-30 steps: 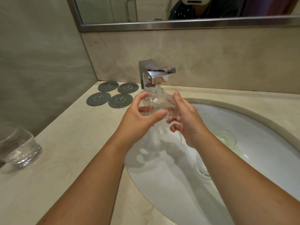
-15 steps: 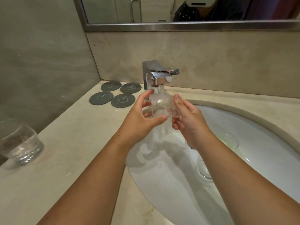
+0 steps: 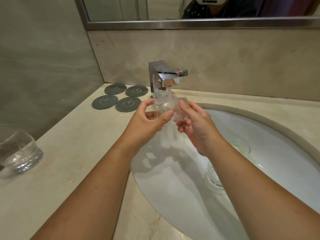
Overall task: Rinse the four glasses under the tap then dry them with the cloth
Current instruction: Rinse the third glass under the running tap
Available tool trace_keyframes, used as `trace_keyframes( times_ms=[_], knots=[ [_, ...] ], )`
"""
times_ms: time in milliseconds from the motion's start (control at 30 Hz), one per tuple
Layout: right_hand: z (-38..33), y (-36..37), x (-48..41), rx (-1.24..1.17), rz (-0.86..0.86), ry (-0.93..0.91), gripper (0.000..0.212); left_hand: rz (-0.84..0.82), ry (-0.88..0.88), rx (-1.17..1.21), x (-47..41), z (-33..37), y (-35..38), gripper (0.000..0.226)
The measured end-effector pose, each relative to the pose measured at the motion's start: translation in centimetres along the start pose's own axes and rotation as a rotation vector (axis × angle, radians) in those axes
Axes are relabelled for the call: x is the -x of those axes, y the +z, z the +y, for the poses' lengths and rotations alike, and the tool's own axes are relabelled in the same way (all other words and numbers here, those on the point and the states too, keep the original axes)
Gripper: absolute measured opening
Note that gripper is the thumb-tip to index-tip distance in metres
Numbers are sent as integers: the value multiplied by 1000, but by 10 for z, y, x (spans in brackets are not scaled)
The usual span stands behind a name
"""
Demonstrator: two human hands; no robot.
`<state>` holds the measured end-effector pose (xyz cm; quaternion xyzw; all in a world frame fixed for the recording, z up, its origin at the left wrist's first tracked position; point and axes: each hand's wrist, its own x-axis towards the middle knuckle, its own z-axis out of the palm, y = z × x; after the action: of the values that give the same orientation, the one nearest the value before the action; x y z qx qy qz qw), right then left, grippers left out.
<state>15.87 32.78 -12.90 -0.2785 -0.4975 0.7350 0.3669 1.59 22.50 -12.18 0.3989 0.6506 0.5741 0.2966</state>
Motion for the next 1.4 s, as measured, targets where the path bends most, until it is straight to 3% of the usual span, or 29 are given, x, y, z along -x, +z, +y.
trace_keyframes(
  times_ms=[267, 433, 600, 767, 967, 1133, 1267, 1400],
  knots=[
    [1, 2, 0, 5, -23, 38, 46, -4, 95, -67, 5, 6, -2, 69],
    [-4, 2, 0, 26, -14, 84, 37, 42, 54, -91, 3, 5, -2, 75],
    [-5, 2, 1, -11, -6, 49, 35, 19, 24, -14, 3, 3, -1, 66],
    [-2, 1, -4, -55, 23, 33, 37, -65, 34, -80, 5, 3, 0, 91],
    [-1, -1, -4, -30, 7, 57, 41, -16, 96, -108, 6, 6, -1, 70],
    [-2, -2, -3, -25, -36, 88, 40, 10, 44, -56, 4, 6, -4, 76],
    [-1, -2, -4, -19, -19, 30, 52, -5, 22, -14, 4, 6, -3, 69],
    [-2, -1, -5, -94, 31, 17, 44, -51, 23, -4, 6, 6, -1, 71]
  ],
)
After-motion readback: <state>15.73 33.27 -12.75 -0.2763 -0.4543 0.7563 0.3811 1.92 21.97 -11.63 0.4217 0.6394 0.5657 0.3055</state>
